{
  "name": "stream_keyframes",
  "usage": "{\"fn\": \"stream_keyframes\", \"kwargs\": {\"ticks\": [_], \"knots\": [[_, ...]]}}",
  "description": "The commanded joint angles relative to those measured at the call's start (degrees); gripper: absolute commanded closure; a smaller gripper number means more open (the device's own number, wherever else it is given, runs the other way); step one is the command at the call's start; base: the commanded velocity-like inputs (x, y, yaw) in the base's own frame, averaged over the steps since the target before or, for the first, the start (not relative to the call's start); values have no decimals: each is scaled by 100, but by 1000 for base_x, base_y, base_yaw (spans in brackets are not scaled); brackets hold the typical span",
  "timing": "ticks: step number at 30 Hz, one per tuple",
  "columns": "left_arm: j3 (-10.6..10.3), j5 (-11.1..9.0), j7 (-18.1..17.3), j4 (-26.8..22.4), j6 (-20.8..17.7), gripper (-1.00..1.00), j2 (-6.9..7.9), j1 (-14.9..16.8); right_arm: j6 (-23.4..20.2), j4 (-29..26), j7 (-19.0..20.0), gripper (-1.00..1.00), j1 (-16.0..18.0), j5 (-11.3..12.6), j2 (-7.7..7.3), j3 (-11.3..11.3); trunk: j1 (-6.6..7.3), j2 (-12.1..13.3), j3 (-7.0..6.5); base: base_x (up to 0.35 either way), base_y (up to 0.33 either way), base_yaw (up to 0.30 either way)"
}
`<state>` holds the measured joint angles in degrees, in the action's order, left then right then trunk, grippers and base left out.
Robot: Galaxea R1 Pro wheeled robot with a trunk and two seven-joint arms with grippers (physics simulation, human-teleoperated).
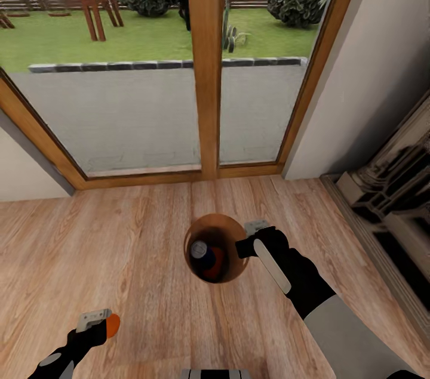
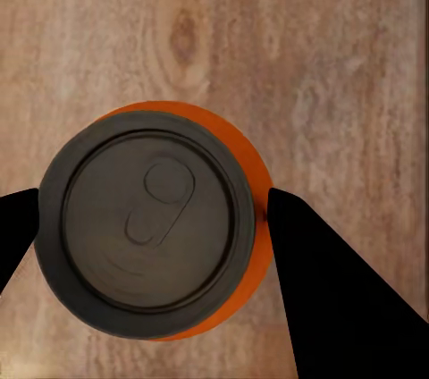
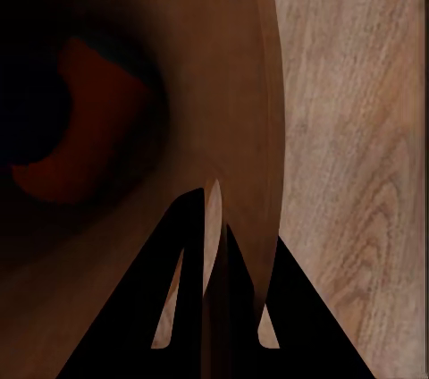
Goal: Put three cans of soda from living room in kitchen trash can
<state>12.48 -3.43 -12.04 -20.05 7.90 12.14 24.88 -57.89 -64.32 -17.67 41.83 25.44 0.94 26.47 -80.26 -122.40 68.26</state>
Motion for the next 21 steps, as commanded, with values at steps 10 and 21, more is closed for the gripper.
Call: {"fn": "stream_keyframes", "kwargs": {"ticks": [10,21], "knots": [[0,9,0,1,4,100,2,0,23,-2,27,100,1,110,2,-2,221,403,-253,0,0,0],[-4,9,0,1,2,100,3,0,23,-2,27,100,1,110,0,-2,462,844,-456,0,0,0]]}}
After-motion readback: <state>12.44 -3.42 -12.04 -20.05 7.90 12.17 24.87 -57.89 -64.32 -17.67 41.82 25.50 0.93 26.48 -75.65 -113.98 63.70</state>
